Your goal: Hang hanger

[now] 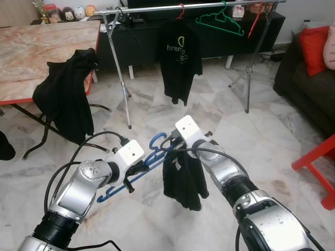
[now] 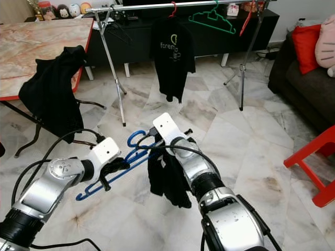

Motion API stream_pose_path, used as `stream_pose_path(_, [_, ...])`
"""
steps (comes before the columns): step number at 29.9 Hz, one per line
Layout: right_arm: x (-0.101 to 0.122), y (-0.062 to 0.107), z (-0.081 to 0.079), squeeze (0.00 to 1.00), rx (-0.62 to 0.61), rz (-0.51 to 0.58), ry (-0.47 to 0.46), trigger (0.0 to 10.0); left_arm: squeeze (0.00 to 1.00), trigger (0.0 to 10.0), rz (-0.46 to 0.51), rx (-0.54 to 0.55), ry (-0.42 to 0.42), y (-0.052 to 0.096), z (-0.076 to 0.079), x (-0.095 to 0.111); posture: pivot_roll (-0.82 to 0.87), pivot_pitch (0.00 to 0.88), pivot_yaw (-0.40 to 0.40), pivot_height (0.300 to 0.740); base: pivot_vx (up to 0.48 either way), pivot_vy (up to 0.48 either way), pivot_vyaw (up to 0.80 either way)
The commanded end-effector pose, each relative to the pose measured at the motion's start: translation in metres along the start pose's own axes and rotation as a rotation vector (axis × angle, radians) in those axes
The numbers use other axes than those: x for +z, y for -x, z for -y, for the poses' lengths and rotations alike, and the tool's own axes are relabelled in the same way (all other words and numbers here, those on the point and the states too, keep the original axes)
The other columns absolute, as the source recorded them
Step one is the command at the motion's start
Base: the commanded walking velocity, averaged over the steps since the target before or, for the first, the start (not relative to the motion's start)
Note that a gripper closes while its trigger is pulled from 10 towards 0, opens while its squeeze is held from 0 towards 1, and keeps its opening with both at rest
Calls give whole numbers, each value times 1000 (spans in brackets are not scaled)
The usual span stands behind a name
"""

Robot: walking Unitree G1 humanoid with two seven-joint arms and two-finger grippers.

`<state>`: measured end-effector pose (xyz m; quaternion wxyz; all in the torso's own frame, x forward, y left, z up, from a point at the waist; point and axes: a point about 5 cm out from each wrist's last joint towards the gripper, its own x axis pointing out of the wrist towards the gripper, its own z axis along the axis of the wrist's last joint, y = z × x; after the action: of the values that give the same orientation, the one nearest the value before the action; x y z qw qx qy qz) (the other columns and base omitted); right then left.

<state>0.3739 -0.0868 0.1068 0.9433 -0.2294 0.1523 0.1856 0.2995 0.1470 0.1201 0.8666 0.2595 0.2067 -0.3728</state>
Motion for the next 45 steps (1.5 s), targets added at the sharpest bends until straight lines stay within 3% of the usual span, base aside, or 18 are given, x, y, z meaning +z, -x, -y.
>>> stream_pose_path(1, [9,1,5,0,-28,32,4,10000,0,10000,-40,33,-9,2,-5,-5,-24,30,-32,740,0,0,0])
stream_pose_path(12, [5,2,12,0,-96,-3,-10,10000,0,10000,-58,160,12,2,-19,-5,-20,30,-32,740,0,0,0])
stream_pose_path(18, [6,1,3,0,-50,2,-9,10000,0,10000,-28,184,19,1,-22,0,-22,30,-33,740,0,0,0])
stream_pose_path(21, [9,1,-7,0,12,14,1,10000,0,10000,20,148,42,-1,-18,6,-22,30,-33,740,0,0,0])
stream_pose_path(25, [14,0,-21,0,74,36,19,10000,0,10000,108,17,63,-2,-3,16,-22,31,-33,740,0,0,0])
stream_pose_path(30, [17,1,-28,0,104,53,30,10000,0,10000,130,-44,77,-3,5,18,-22,31,-33,740,0,0,0])
stream_pose_path(35, [21,2,-31,0,136,72,42,10000,0,10000,126,-55,80,-5,8,17,-22,31,-33,740,0,0,0])
stream_pose_path(42, [30,4,-30,0,112,84,30,10000,0,10000,16,13,34,-17,8,10,-25,30,-33,740,0,0,0])
stream_pose_path(45, [31,5,-32,0,134,92,47,10000,0,10000,25,-7,47,-18,11,10,-25,30,-33,740,0,0,0])
